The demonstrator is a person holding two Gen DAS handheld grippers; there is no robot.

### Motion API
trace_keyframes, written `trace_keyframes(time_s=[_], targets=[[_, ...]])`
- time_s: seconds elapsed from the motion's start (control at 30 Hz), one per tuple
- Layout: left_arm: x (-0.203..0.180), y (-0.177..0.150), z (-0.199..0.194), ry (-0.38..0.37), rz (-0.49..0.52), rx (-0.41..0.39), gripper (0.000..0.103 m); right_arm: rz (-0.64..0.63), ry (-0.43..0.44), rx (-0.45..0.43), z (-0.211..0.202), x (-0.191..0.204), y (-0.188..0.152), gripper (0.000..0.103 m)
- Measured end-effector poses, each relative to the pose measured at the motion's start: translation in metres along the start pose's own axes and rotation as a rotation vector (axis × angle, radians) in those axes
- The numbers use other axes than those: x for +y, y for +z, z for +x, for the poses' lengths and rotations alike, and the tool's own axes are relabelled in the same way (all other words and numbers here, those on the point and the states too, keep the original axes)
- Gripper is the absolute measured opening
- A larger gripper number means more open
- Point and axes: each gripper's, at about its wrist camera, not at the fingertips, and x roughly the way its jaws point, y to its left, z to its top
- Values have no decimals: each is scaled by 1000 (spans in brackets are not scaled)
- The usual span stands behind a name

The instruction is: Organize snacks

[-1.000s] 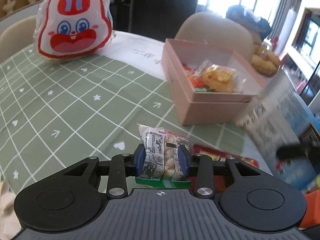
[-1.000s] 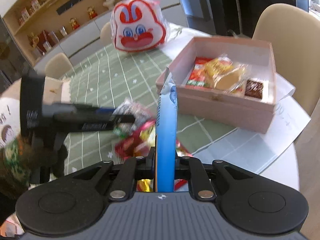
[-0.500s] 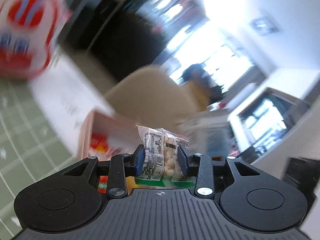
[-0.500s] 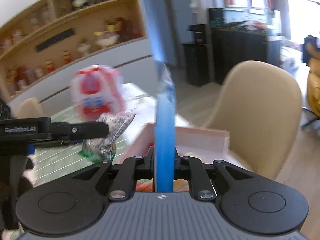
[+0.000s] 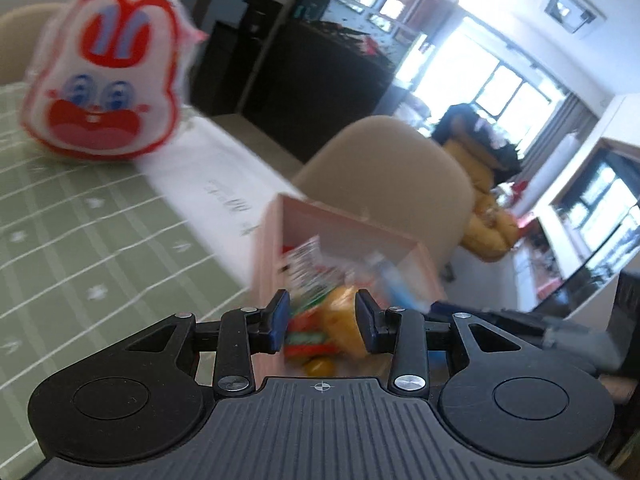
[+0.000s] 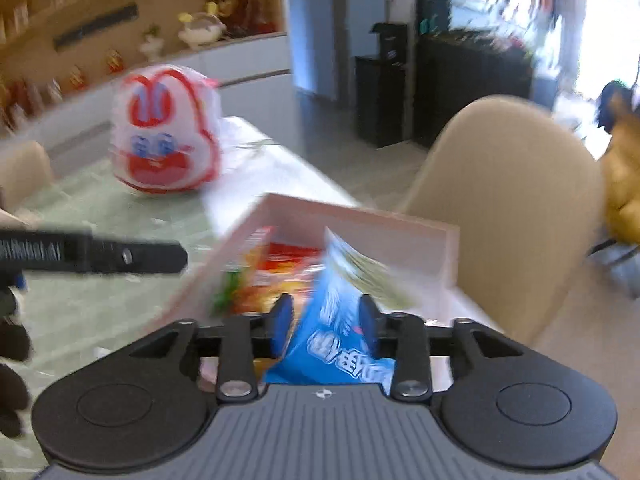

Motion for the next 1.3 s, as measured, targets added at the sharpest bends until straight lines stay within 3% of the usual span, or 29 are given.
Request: trace_keyframes(time_s=[0.07, 0.13, 0.23, 0.4, 0.57, 0.67, 0.73, 0.83, 0.93, 1.0, 1.17, 1.3], targets=[[7, -9, -15, 23, -11, 6, 40, 43, 76, 1, -1, 0, -4, 54], [16, -20, -26, 36, -34, 23, 40, 44, 79, -13, -6, 5, -10, 54], [29, -41, -37, 75, -46, 76, 40, -18, 54, -52, -24, 16, -21, 55], [50, -77, -54, 163, -73, 180, 40, -127, 126, -92, -62, 35, -58, 69], [68, -104, -63, 152, -145, 245, 40, -203, 238, 85, -60, 60, -108, 70], [67, -104, -66, 155, -140, 240, 40, -293, 253, 125, -57, 84, -129, 69], [63, -103, -65, 155, -129, 239, 40, -371, 239, 106, -57, 100, -135, 69], [50, -102, -63, 163, -100, 243, 40, -477, 139, 79, -48, 117, -137, 71], [44, -105, -60, 167, -105, 247, 40, -417, 68, 85, -40, 108, -129, 71], [40, -106, -53, 174, -100, 253, 40, -330, 80, 107, -40, 94, -126, 71], [16, -106, -29, 206, 47, 255, 40, -212, 120, 166, -43, 69, -131, 71], [-3, -109, -21, 243, 238, 238, 45, -197, 111, 95, -52, 63, -132, 71]])
